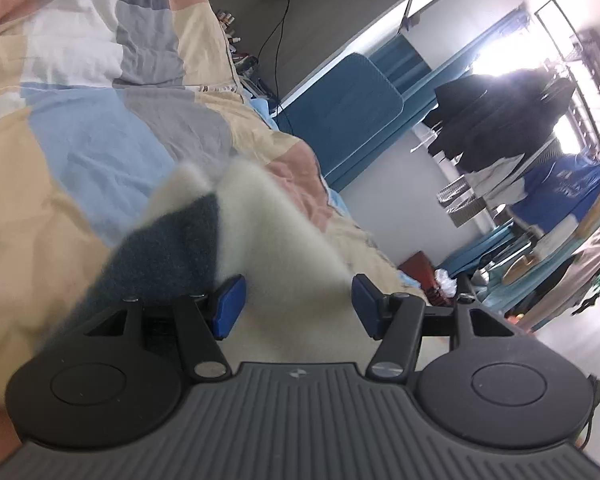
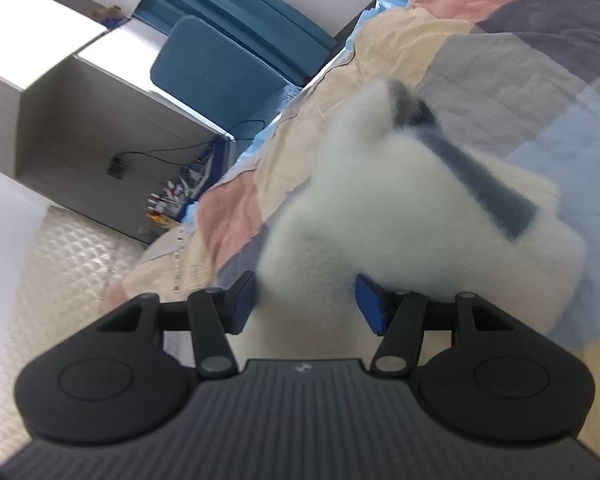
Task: Fold large clothes
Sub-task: 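Lower the rolled sweater onto the bed and open both grippers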
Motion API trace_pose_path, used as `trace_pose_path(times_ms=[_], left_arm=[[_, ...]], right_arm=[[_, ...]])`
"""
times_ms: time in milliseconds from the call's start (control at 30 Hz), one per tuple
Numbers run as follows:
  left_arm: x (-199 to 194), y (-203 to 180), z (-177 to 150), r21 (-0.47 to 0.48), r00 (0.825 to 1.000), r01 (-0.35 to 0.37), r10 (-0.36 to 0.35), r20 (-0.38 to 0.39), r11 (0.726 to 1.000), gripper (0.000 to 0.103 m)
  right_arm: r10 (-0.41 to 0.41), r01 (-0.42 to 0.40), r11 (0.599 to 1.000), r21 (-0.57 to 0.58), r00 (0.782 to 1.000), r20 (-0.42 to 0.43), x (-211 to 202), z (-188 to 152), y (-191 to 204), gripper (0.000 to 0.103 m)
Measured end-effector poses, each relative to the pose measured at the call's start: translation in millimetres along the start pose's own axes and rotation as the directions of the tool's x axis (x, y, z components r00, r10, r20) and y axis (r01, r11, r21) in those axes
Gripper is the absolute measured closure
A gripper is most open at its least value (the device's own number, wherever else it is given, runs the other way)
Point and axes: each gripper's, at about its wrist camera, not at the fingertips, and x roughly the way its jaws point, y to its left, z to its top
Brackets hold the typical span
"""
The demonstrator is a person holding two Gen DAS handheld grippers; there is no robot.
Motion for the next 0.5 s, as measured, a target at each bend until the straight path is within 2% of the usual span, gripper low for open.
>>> trace_pose_path(times_ms=[133,267,500], left_arm=[[35.2,11.8,6.5,0.049,0.999,-0.038,0.038,-0.008,0.998,0.039],[60.4,18.8,10.2,0.095,0.998,-0.045,0.048,-0.029,0.994,0.039],[80.7,21.2,10.0,0.165,0.996,-0.053,0.064,-0.057,0.985,0.039]], right_arm=[[-0.043,0.042,0.996,-0.075,0.999,-0.006,34.2,3.3,4.5,0.049],[-0.101,0.102,0.981,-0.167,0.995,0.012,61.0,-1.7,11.4,0.048],[-0.148,0.173,0.935,-0.311,0.984,0.101,85.7,-14.0,20.2,0.048]])
